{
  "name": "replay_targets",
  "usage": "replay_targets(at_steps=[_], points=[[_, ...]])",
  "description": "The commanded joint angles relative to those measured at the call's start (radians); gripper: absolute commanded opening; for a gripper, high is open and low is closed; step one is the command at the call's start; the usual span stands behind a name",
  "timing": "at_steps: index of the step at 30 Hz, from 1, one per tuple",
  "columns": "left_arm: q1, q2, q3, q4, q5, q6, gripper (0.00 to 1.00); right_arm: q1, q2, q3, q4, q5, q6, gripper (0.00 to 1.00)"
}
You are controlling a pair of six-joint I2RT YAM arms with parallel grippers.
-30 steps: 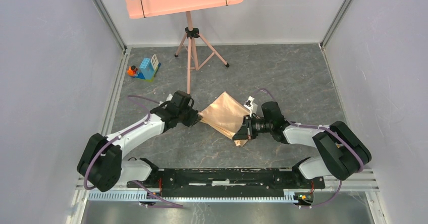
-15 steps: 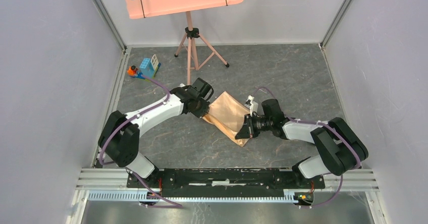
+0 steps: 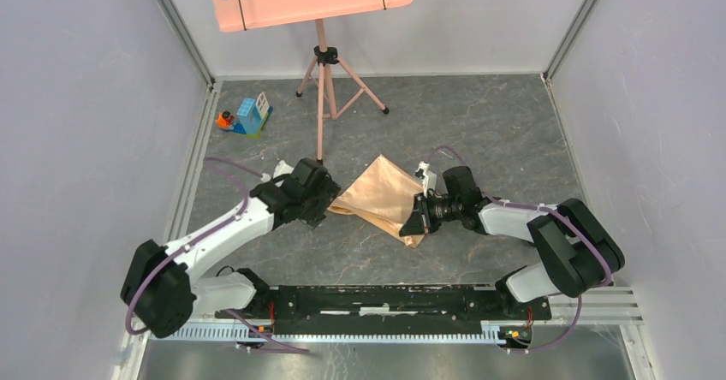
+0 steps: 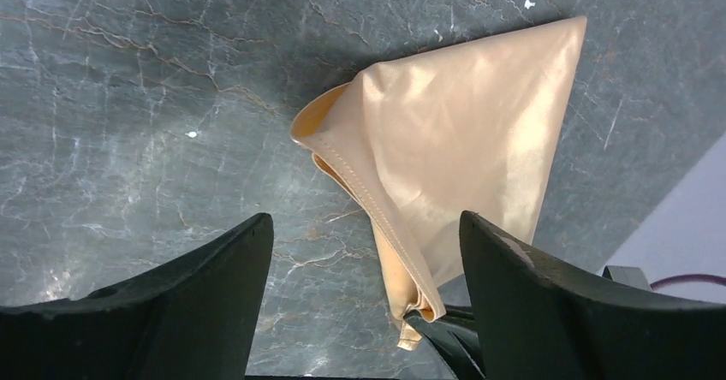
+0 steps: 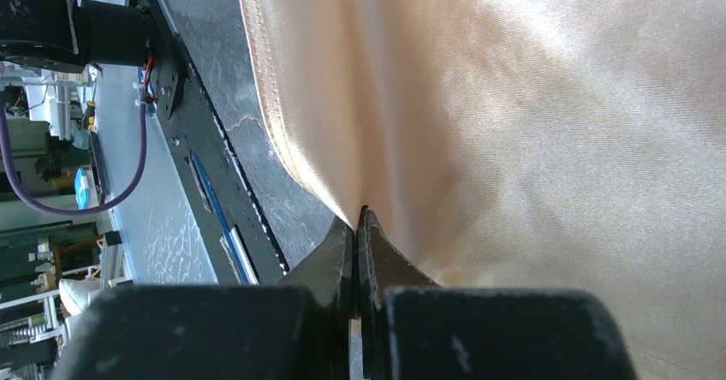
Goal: Fold the napkin into a case and place the utensils inside
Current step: Fold the lower triangle-folded napkin at the center of the board.
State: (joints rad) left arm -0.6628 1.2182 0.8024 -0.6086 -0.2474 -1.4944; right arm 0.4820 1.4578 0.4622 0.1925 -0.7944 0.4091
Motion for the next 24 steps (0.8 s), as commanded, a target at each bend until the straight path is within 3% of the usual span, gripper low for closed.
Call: replay_targets(at_steps=[1,8,13,18,24], points=[[0.044,-0.09,-0.134,0.209,0.069,0.109,0.87,-0.004,-0.01,0.041,-0.002,-0.022,-0.03,0.0],[0.073,-0.129,-0.326,0.543,0.138,0.129,0.91,-0.002,-0.02,0.036,-0.005,-0.017,-0.028,0.0],[0.078,-0.056,-0.364,0.715,0.161,0.159,0.85,-0.002,-0.016,0.032,-0.003,-0.016,-0.028,0.0],[0.079,-0.004,-0.397,0.809,0.151,0.173,0.7,0.001,-0.019,0.035,-0.004,-0.017,-0.027,0.0],[0.078,-0.039,-0.403,0.737,0.123,0.186,0.78,0.002,-0.02,0.035,-0.007,-0.017,-0.028,0.0]])
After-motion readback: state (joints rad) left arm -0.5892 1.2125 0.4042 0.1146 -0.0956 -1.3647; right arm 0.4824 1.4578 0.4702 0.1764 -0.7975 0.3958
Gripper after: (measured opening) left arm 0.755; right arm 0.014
